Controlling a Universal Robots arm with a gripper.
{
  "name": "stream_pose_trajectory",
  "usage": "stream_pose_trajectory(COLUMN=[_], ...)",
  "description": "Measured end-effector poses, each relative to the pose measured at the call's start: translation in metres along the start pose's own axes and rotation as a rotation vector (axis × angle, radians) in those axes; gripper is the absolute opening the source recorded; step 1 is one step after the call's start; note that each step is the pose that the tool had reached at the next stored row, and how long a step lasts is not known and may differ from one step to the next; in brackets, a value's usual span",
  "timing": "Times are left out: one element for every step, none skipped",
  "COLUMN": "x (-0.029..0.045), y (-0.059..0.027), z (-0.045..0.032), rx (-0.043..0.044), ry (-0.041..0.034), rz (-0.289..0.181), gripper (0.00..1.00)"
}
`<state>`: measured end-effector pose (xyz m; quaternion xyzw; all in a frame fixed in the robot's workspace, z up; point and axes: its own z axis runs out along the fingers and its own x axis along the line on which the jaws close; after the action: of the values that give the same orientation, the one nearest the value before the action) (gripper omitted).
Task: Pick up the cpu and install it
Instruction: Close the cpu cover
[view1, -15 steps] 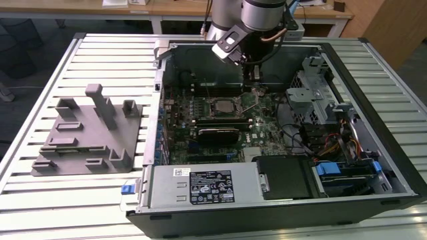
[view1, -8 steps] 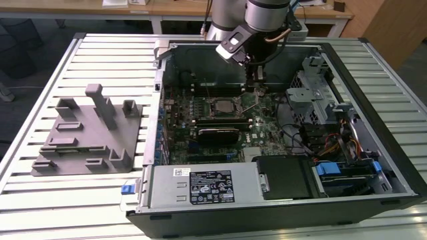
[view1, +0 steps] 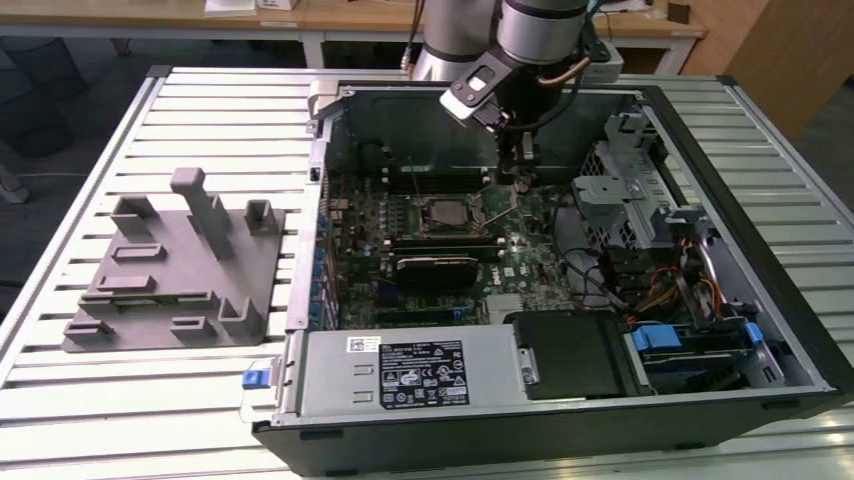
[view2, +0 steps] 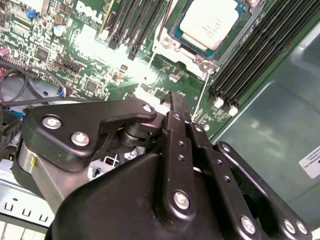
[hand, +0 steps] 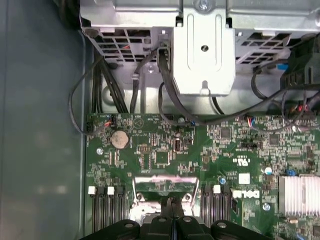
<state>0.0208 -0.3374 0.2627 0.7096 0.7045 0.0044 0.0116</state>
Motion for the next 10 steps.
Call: stream_pose_trajectory(x=[0.0003, 0.0007, 0.0012, 0.0018, 0.0024, 0.0028, 0.0032, 0.0035, 0.0039, 0.0043], y=[0.0012, 0.0022, 0.0031, 0.004, 0.0049, 0.0062, 0.0078, 0.0094, 0.011, 0.0124], z=[0.0002, 0.0006, 0.0009, 0.0012, 0.0017, 0.0023, 0.0028, 0.0032, 0.0036, 0.0041], rx=[0.0, 0.0, 0.0, 0.0, 0.0, 0.0, 0.0002, 0.0005, 0.0007, 0.0008], ry=[0.0, 0.0, -0.0001, -0.0001, 0.0, 0.0001, 0.0001, 0.0, 0.0, 0.0], rz=[-0.001, -0.002, -0.004, -0.005, -0.006, -0.007, -0.008, -0.008, -0.009, -0.01], gripper=[0.11, 0.11, 0.11, 0.11, 0.11, 0.11, 0.11, 0.11, 0.11, 0.11])
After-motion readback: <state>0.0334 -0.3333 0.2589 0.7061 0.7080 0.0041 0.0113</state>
